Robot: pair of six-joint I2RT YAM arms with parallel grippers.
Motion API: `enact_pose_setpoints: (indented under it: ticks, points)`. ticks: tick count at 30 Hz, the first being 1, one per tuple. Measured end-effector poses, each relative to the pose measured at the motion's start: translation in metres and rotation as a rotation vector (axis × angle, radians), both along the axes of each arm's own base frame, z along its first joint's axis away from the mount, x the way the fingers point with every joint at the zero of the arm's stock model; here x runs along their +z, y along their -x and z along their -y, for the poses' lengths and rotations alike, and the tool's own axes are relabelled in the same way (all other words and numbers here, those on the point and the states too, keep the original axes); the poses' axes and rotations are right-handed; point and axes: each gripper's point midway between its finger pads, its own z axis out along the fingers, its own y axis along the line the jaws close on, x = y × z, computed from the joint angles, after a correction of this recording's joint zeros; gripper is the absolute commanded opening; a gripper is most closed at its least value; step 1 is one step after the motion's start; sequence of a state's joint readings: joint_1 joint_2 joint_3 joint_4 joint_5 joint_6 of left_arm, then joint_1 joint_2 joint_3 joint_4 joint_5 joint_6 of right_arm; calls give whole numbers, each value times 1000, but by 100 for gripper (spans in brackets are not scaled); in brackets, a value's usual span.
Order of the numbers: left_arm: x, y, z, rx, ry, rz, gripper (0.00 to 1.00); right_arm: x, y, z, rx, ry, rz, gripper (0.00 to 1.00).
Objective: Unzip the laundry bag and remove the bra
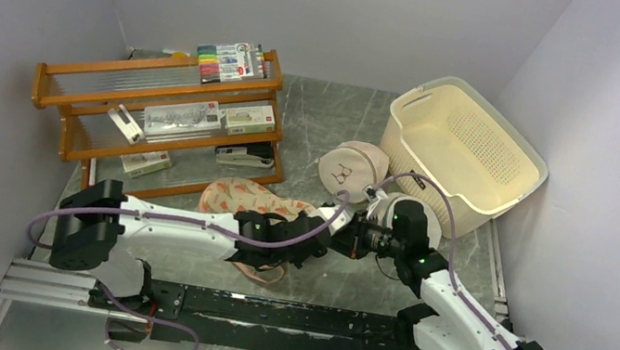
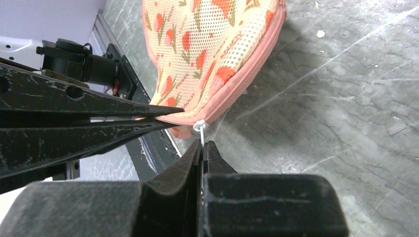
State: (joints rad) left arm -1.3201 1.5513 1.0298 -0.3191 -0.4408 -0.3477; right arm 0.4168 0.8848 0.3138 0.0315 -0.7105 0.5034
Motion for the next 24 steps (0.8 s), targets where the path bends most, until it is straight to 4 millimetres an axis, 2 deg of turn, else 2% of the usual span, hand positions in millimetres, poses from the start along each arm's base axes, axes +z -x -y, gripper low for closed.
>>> enact_pose_setpoints:
  ticks: [6,13,20,24]
  points:
    - [8,9,-22,-18,32,-6,7,-7,-16,-1,-39,41,-4,0]
    - [20,19,-42,-48,64,-3,7,-35,-38,-10,-40,68,-60,0]
    - [38,21,-47,-53,121,21,7,-49,-65,-30,-38,49,-37,0]
    - [36,21,-48,-53,123,22,7,-48,-74,-41,-55,33,-1,0]
